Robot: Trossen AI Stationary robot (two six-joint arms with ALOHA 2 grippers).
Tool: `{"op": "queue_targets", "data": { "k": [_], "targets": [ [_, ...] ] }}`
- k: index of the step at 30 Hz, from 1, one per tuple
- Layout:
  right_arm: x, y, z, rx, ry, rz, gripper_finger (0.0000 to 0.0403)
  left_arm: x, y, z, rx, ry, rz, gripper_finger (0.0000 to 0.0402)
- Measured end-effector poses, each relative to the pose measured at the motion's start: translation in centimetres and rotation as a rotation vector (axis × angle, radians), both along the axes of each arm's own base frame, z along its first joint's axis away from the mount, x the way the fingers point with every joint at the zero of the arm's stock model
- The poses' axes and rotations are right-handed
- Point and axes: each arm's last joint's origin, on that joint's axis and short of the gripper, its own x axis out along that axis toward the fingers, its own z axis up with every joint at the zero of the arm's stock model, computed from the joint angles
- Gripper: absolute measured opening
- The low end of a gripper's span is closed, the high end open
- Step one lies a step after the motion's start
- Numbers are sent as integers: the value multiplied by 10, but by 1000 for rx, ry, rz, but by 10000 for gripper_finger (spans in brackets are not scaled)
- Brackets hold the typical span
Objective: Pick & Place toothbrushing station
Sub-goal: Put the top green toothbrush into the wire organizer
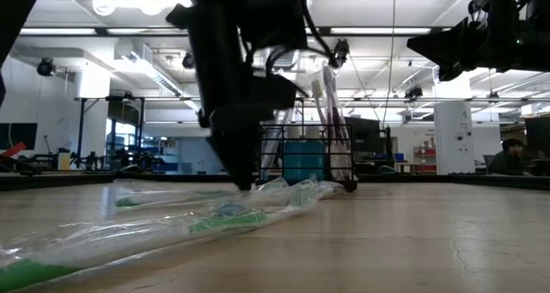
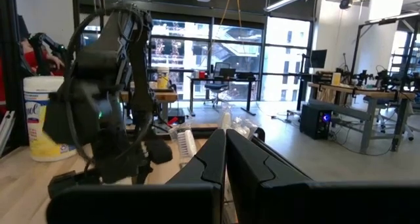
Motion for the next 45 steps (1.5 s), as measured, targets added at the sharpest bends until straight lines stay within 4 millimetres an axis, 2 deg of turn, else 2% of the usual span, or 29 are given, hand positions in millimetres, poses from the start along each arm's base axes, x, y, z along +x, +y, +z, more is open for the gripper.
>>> {"op": "queue_targets", "data": {
  "k": [3, 5, 12, 21, 28, 42, 45],
  "targets": [
    [0, 0, 0, 0, -1, 0, 8, 1, 0, 19, -7, -57, 1, 202],
    [0, 0, 0, -1, -1, 0, 8, 1, 0, 24, -10, -75, 3, 202],
    [0, 0, 0, 0, 0, 0, 8, 1, 0, 22, -24, -73, 55, 206],
    [0, 0, 0, 0, -2, 0, 8, 2, 0, 21, -32, -85, 105, 251],
    [0, 0, 0, 2, -2, 0, 8, 4, 1, 7, -45, -37, 95, 268],
    [0, 0, 0, 0, 0, 0, 8, 8, 9, -22, -48, 55, 46, 266],
    [0, 0, 0, 0, 0, 0, 8, 7, 9, -27, -41, 72, 20, 254]
  ]
}}
